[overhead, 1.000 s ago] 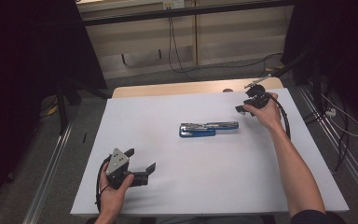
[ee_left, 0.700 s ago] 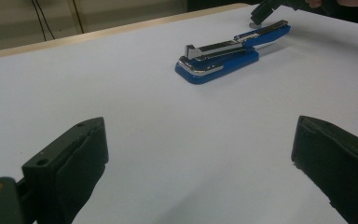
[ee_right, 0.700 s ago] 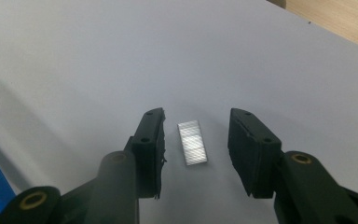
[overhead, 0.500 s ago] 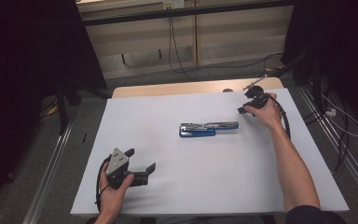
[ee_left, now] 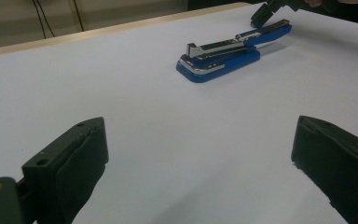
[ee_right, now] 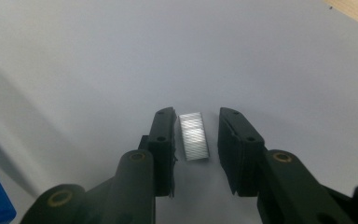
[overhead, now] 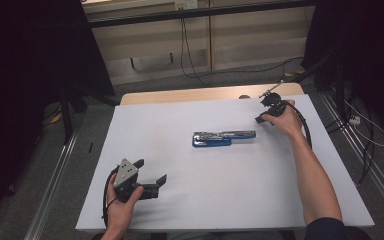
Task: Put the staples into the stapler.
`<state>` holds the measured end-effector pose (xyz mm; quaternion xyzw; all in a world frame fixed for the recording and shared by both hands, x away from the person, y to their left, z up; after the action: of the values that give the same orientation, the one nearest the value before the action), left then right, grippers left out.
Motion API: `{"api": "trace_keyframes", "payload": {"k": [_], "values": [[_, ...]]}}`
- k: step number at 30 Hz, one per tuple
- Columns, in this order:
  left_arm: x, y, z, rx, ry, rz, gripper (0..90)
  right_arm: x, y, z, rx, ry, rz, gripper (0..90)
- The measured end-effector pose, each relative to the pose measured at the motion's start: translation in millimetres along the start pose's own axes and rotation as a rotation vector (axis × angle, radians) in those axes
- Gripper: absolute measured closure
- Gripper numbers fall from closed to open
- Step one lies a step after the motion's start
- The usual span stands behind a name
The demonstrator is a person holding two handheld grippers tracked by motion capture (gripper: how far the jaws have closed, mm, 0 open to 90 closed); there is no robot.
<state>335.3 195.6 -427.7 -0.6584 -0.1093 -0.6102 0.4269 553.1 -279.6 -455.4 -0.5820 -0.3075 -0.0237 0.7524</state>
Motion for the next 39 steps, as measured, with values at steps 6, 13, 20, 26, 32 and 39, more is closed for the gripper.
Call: {"api": "trace_keyframes", "payload": {"k": [6,13,20,26,32,39], "values": [[-0.3,0.1,0.2,-0.001,-0.002,0.001,3.8,2.6,-1.0,-1.7,0.009,-0.008,0.041,73.8],[-0.4,1.3,-0.2,-0.003,0.000,0.004,3.8,4.0,-0.4,-2.4,0.015,-0.024,0.049,73.5],[-0.6,1.9,-0.2,-0.007,0.001,0.009,3.8,5.3,-0.3,-1.3,0.020,-0.017,0.063,79.0],[-0.6,1.9,-0.4,-0.008,0.001,0.008,3.8,5.3,-0.5,-0.1,0.008,-0.015,0.061,79.3],[0.0,1.5,-0.3,-0.005,0.004,0.008,3.8,3.4,-3.8,1.4,0.018,-0.012,0.052,79.3],[0.2,1.2,-0.4,-0.005,0.004,0.005,3.8,-2.4,-10.5,2.5,0.036,-0.002,0.002,79.3]]}}
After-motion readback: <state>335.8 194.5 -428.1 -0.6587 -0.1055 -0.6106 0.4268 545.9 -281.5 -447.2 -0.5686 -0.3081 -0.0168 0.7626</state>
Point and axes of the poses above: each handheld gripper's, and its own axes: y roughly forward along the jaws, x roughly out of its top, z roughly to its left, the point moved 2 cm from there along y, roughly forward along the jaws, and after that the axes turned 9 degrees about y, right-handed, at the moved point
